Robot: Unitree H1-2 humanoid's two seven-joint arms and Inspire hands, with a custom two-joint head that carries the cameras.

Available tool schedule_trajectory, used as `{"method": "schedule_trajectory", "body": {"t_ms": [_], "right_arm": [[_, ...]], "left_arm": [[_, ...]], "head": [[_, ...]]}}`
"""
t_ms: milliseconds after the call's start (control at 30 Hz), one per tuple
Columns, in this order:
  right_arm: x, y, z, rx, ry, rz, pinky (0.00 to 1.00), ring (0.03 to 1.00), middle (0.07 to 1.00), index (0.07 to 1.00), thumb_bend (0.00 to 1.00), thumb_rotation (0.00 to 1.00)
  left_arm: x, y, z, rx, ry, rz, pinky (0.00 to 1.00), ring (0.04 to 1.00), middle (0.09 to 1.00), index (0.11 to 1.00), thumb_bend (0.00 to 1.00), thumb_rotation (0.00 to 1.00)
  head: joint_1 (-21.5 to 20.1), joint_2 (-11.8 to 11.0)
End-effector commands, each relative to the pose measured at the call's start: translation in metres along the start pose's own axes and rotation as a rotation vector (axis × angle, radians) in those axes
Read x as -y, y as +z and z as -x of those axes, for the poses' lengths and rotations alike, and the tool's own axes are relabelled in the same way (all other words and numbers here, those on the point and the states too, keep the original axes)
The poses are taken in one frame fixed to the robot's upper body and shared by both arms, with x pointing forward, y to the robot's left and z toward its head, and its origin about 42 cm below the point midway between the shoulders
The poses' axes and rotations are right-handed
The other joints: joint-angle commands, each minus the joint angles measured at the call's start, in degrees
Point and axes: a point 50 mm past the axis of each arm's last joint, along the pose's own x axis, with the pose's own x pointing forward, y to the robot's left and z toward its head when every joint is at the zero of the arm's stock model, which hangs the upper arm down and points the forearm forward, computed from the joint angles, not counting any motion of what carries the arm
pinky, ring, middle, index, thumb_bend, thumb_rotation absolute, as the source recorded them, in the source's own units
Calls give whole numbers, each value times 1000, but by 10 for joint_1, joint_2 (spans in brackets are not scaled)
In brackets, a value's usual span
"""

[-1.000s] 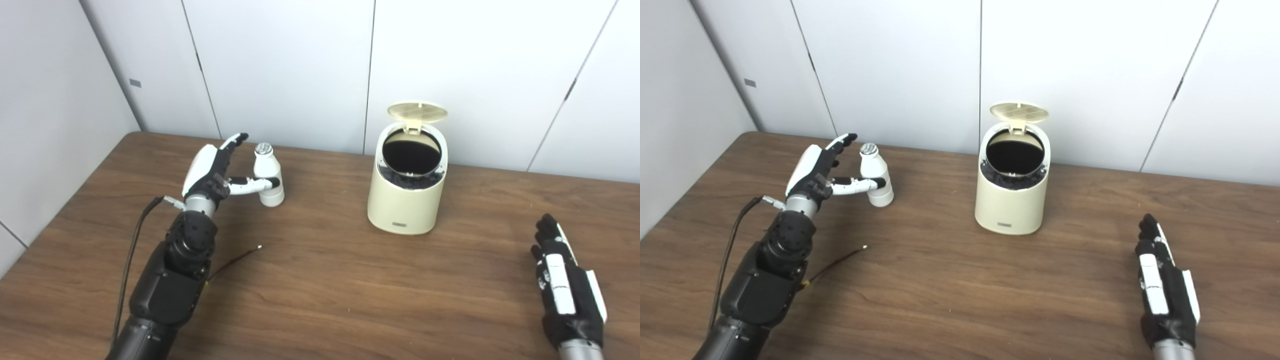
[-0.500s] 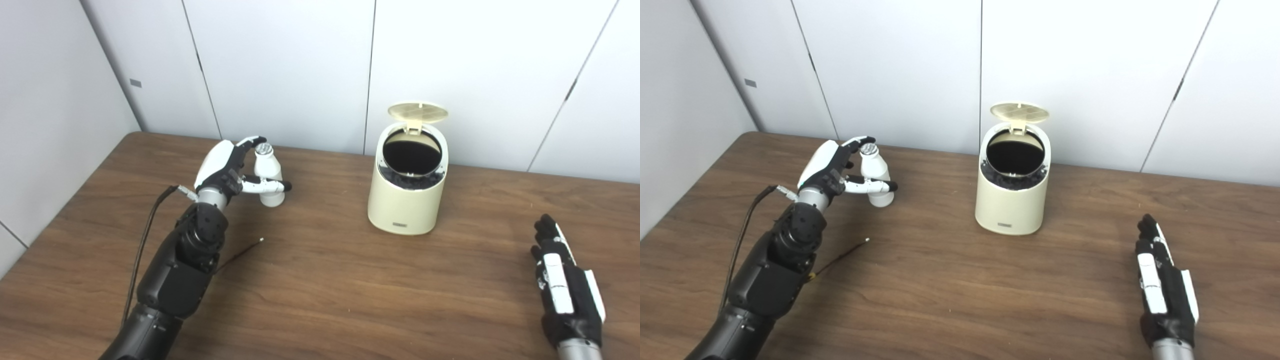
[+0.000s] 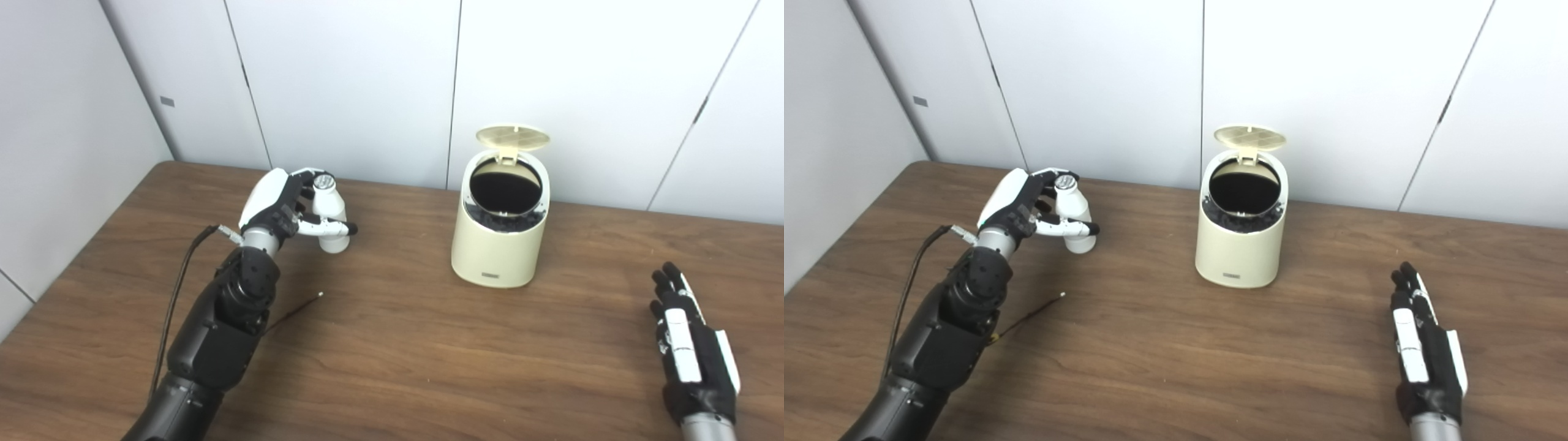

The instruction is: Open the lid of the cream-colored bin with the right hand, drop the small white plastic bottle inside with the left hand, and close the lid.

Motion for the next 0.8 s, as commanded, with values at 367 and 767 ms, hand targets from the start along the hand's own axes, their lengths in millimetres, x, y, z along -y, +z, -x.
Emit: {"method": "schedule_trajectory", "body": {"t_ms": [367,767], "right_arm": [[1,15,-13,56,-2,10,996,987,940,928,625,825],[1,19,-13,66,0,27,990,985,939,937,623,832]], "left_arm": [[-19,11,-6,22,67,-92,642,738,750,763,940,221],[-14,6,-12,5,31,-117,725,786,765,757,940,233]], "head": [[0,4],[-4,7]]}}
